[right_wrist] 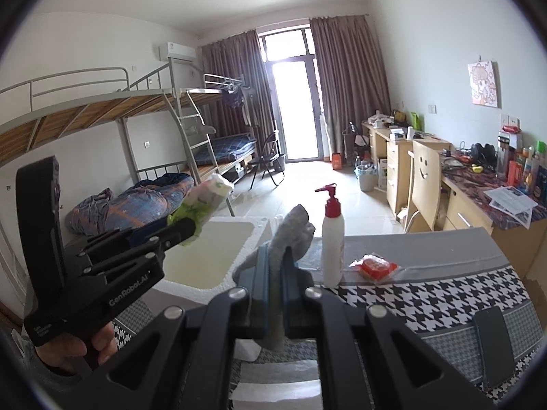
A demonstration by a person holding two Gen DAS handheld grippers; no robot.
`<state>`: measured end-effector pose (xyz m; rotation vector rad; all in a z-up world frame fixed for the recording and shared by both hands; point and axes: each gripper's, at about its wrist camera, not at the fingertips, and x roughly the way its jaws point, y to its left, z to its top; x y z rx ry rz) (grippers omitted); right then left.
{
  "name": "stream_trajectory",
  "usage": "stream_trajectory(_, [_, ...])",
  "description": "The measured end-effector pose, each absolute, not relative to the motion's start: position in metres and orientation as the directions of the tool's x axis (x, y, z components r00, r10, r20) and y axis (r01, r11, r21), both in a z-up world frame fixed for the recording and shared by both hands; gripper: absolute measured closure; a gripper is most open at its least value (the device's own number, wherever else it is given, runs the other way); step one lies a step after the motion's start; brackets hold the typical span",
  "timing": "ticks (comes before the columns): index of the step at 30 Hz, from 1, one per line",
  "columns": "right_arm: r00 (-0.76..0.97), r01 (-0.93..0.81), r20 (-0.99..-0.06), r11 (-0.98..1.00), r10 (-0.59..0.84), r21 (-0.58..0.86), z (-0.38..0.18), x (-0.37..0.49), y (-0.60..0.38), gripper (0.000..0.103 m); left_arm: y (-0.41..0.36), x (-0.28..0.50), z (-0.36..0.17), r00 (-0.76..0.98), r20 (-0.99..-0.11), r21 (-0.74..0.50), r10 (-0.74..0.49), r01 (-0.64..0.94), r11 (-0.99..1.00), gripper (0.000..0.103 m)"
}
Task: Organize soft objects
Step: 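Lift and carry tissue pack and grey cloth with both grippers toward the styrofoam box, then open left gripper to drop tissue pack into the styrofoam box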
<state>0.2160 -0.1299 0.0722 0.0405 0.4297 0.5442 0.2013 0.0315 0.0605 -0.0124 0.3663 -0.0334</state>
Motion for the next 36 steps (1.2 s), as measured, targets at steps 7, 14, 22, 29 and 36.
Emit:
stream_trajectory(7, [0.756,-0.521,-0.392,0.844,0.524,0.122,0.078,0.22,-0.116,0.095,0.04,0.2,0.062,0.934,-0.356,-0.009,0.014,-0.018,1.0,0.081])
stream_trajectory(14, [0.743,-0.546,-0.393,0.831,0.541,0.112,0.082,0.226,-0.103,0.095,0.048,0.205,0.061,0.928,-0.368,-0.01,0.049,-0.057,0.998,0.081])
stream_trajectory(22, [0.73,-0.568,-0.395,0.816,0.558,0.102,0.085,0.234,-0.094,0.095,0.057,0.214,0.056,0.916,-0.393,-0.005,0.079,-0.088,0.996,0.081])
stream_trajectory(29, [0.722,-0.579,-0.403,0.81,0.562,0.094,0.083,0.236,-0.086,0.095,0.063,0.224,0.049,0.904,-0.416,-0.006,0.094,-0.105,0.994,0.081])
stream_trajectory(36, [0.717,-0.578,-0.414,0.81,0.56,0.095,0.08,0.241,-0.081,0.095,0.069,0.233,0.041,0.887,-0.452,-0.015,0.091,-0.109,0.994,0.081])
